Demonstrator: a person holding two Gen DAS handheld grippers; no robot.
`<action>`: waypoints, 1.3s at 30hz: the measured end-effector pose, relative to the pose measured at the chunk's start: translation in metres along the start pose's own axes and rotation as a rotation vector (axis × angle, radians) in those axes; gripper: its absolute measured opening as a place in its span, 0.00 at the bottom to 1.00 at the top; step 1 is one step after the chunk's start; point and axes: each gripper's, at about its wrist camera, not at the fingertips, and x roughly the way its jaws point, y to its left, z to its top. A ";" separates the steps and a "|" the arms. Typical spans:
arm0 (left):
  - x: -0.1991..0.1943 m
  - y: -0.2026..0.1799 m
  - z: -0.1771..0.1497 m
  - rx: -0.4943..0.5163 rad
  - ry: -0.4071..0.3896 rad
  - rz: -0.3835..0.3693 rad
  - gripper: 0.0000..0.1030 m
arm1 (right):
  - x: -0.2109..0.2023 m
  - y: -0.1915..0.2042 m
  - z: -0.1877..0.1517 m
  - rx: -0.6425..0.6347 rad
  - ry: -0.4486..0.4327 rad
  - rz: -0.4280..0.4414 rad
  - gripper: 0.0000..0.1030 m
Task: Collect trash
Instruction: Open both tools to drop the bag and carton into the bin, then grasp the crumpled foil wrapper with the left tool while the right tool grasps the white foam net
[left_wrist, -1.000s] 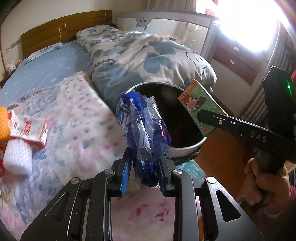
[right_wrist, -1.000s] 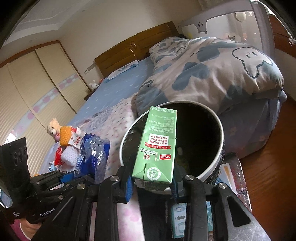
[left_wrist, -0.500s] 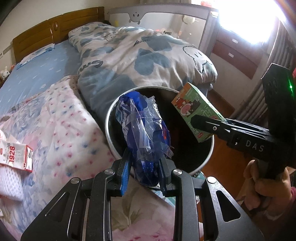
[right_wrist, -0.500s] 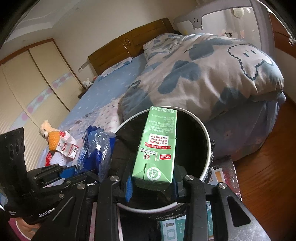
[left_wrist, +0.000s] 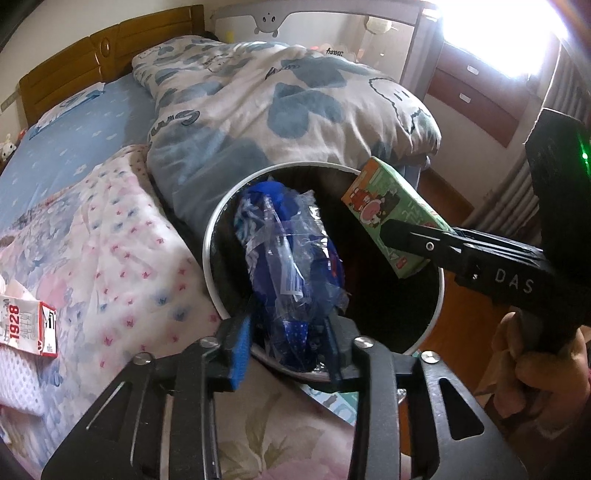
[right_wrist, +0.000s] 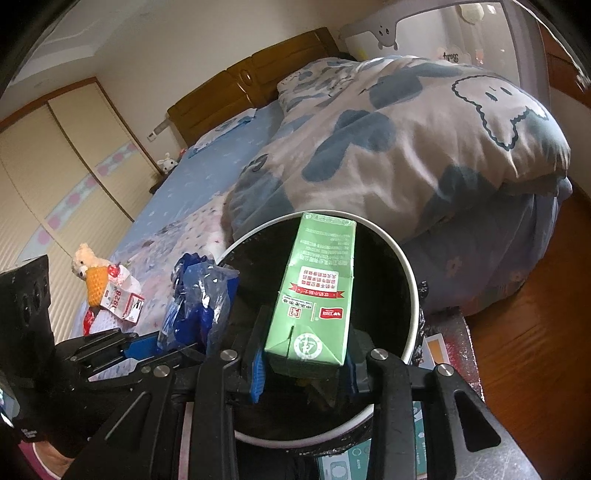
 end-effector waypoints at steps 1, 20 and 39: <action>-0.001 0.000 0.000 -0.003 0.001 -0.001 0.47 | 0.001 -0.001 0.001 0.005 0.003 0.000 0.34; -0.061 0.051 -0.072 -0.185 -0.112 0.072 0.65 | -0.030 0.036 -0.016 -0.008 -0.093 0.033 0.74; -0.133 0.136 -0.168 -0.397 -0.179 0.239 0.65 | -0.004 0.151 -0.075 -0.134 -0.005 0.188 0.79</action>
